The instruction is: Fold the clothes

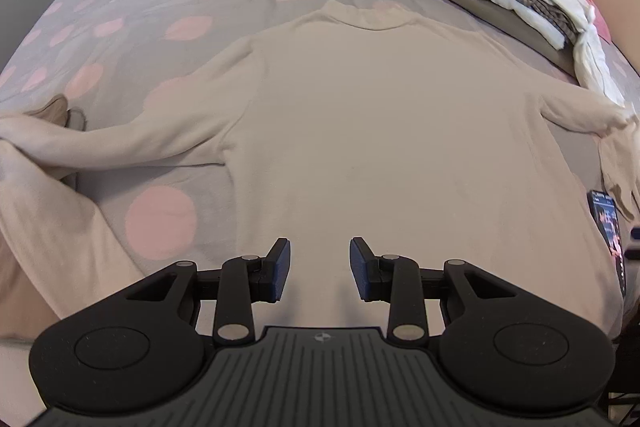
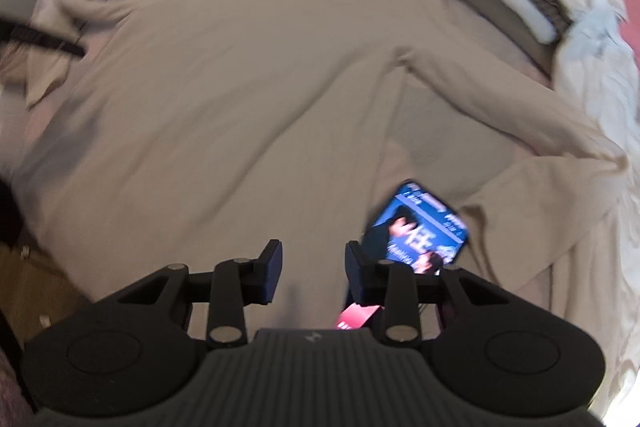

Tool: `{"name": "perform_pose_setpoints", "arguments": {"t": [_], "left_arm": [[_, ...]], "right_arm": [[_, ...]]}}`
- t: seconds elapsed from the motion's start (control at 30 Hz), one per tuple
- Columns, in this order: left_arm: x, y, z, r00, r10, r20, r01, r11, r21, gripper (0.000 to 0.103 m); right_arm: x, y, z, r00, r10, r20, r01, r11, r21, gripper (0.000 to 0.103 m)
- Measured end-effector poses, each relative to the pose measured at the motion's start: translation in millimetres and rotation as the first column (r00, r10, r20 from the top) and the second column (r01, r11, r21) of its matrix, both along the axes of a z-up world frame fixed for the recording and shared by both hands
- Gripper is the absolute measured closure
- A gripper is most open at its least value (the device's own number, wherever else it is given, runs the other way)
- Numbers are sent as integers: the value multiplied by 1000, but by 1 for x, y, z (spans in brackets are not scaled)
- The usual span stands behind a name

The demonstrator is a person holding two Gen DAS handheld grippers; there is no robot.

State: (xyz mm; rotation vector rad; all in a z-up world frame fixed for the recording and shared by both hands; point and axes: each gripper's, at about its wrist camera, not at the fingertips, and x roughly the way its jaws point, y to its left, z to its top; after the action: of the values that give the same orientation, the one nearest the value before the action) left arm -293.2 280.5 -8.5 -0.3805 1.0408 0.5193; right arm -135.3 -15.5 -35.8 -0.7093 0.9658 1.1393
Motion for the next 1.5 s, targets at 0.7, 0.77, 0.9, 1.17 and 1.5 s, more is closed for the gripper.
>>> {"name": "perform_pose_setpoints", "arguments": {"t": [0.7, 0.77, 0.9, 1.17, 1.5], "left_arm": [[-2, -29, 7, 998, -55, 20, 54, 998, 37, 72], [-4, -28, 6, 998, -49, 26, 49, 998, 36, 72], [-7, -27, 4, 999, -39, 21, 38, 999, 33, 72], [-9, -28, 4, 999, -40, 25, 39, 999, 34, 72], [-9, -35, 6, 998, -57, 27, 56, 998, 35, 72]], "right_arm": [[-104, -32, -59, 669, 720, 182, -610, 673, -419, 56], [-105, -32, -65, 645, 739, 196, -610, 651, -452, 56], [-104, -34, -76, 588, 777, 226, -611, 609, -506, 58], [-103, -36, -66, 532, 811, 241, -613, 566, -552, 94], [-117, -42, -12, 472, 869, 151, -682, 468, -562, 95]]}}
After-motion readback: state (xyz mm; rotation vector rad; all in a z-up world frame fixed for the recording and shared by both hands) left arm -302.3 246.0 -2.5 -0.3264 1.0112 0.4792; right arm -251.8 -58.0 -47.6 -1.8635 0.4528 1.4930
